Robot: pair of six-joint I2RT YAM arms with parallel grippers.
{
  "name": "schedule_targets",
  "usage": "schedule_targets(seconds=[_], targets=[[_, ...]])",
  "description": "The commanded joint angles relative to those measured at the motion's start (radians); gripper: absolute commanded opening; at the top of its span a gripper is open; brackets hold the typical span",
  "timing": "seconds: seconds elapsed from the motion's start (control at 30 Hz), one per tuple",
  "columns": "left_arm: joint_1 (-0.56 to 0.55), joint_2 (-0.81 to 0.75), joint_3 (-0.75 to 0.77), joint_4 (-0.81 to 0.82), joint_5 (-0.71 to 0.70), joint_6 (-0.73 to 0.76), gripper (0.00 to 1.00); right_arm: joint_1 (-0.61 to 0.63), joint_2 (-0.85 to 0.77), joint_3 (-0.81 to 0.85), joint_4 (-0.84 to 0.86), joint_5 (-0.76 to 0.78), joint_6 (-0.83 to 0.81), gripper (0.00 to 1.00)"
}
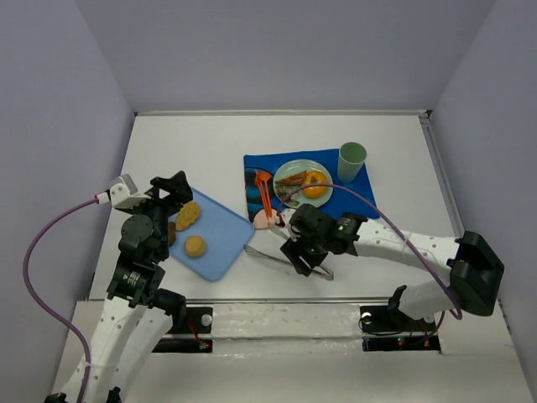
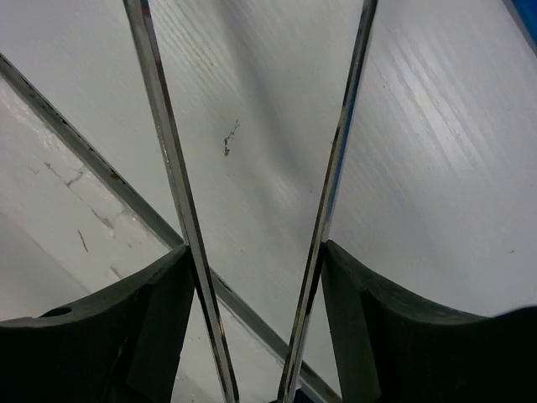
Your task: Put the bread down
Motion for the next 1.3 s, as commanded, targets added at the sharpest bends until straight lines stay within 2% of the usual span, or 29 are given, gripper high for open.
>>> schedule_targets(seconds=[0.0,0.03,0.07,0.1,0.37,0.43,0.47,0.5,0.53,0.6,0.63,0.67,0.77,0.9,1.17,1.27], targets=[[0.002,0.000,-0.015,0.072,-0.005,0.017,0.99,0.020,-0.002,0.048,-0.063,0.082,0.022,0.75],[0.002,0.002,-0.015,0.075,0.002,0.019,0.99,0.020,-0.004,0.050,-0.066,0.095,0.020,0.83],[0.002,0.005,-0.015,0.079,0.013,0.020,0.99,0.020,-0.022,0.051,-0.075,0.121,0.014,0.96],[0.002,0.008,-0.015,0.079,0.015,0.020,0.99,0.020,-0.022,0.053,-0.075,0.122,0.014,0.99],[0.002,0.011,-0.014,0.079,0.010,0.022,0.99,0.020,-0.130,0.108,-0.022,0.217,0.011,1.00],[0.002,0.010,-0.012,0.078,0.006,0.020,0.99,0.020,-0.168,0.142,0.027,0.357,0.092,1.00],[0.002,0.006,-0.014,0.075,0.004,0.020,0.99,0.020,-0.177,0.154,0.035,0.495,0.140,1.00],[0.002,0.005,-0.012,0.073,0.001,0.019,0.99,0.011,-0.185,0.172,0.037,0.564,0.183,1.00],[0.002,0.003,-0.010,0.067,-0.001,0.020,0.99,-0.041,-0.196,0.178,0.037,0.639,0.253,1.00],[0.002,0.002,-0.007,0.063,-0.004,0.022,0.99,-0.135,-0.216,0.169,0.037,0.639,0.327,1.00],[0.002,0.003,-0.006,0.059,-0.005,0.022,0.99,-0.240,-0.243,0.160,0.038,0.607,0.400,1.00],[0.002,0.005,-0.006,0.059,-0.005,0.022,0.99,-0.291,-0.257,0.150,0.042,0.606,0.401,1.00],[0.002,0.016,-0.004,0.059,-0.011,0.020,0.99,-0.391,-0.297,0.094,0.051,0.599,0.490,1.00],[0.002,0.034,-0.003,0.059,-0.025,0.023,0.99,-0.552,-0.305,0.042,0.054,0.559,0.517,1.00],[0.002,0.086,0.008,0.061,-0.030,0.026,0.99,-0.552,-0.272,0.047,0.086,0.588,0.465,1.00],[0.002,0.091,0.005,0.070,-0.025,0.026,0.99,-0.552,-0.286,0.053,0.147,0.525,0.418,1.00]])
